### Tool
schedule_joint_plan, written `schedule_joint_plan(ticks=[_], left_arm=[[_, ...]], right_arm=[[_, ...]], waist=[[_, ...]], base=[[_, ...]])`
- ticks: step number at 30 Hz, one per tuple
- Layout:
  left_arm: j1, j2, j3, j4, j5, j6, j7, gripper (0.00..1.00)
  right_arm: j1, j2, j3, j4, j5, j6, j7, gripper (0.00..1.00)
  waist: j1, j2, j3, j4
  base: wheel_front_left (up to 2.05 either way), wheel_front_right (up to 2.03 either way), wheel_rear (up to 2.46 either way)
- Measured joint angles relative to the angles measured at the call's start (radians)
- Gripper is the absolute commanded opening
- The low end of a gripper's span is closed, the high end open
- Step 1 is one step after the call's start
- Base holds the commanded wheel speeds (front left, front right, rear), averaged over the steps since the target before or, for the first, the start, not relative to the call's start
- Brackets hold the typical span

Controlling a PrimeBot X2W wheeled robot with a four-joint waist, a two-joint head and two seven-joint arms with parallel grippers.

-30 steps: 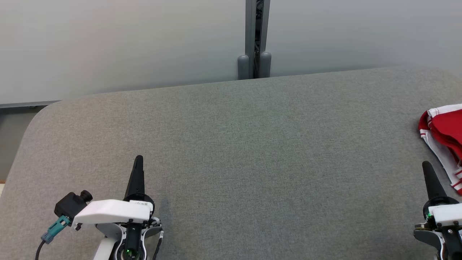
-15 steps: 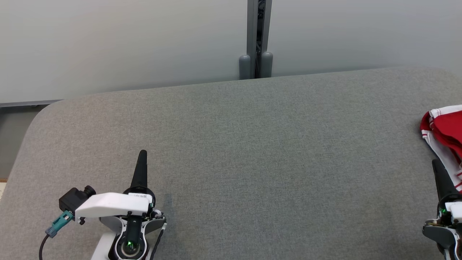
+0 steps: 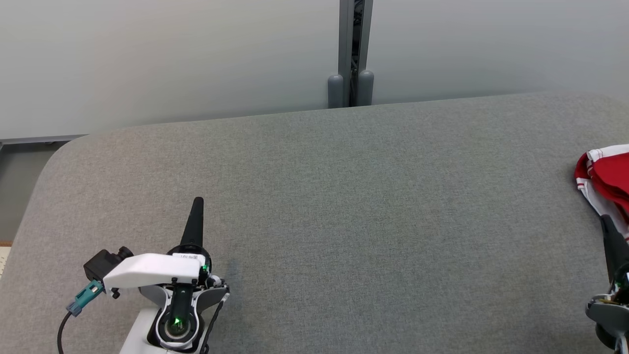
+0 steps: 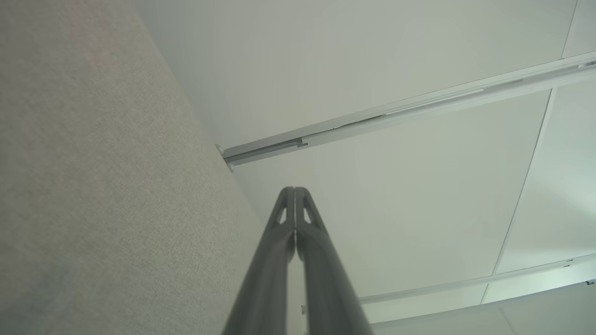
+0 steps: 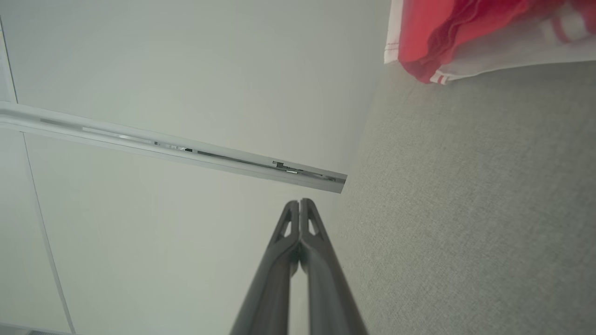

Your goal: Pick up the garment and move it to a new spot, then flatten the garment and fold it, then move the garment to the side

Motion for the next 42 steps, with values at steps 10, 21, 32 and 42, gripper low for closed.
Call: schedule_joint_plan(ticks=[10,21,32,42], left_arm=[[-0.032,0.000,-0.014,0.021,-0.072,-0.009,0.005,0.00],[-0.058,0.001,-0.025,0.042,-0.145,-0.021,0.013,0.00],[-0.081,0.002,-0.036,0.063,-0.213,-0.029,0.021,0.00],[-0.094,0.002,-0.039,0.066,-0.228,-0.032,0.022,0.00]], right_arm=[[-0.015,-0.003,-0.033,0.014,0.072,0.000,0.032,0.00],[-0.034,-0.005,-0.065,0.029,0.143,0.000,0.064,0.00],[-0.041,-0.007,-0.095,0.041,0.209,0.000,0.095,0.00],[-0.049,-0.007,-0.103,0.044,0.221,0.000,0.103,0.00]], waist=[[0.0000,0.0000,0.000,0.004],[0.0000,0.0000,0.000,0.008],[0.0000,0.0000,0.000,0.012],[-0.0001,0.0000,0.000,0.013]], base=[[0.00,0.00,0.00],[0.00,0.00,0.00],[0.00,0.00,0.00],[0.00,0.00,0.00]])
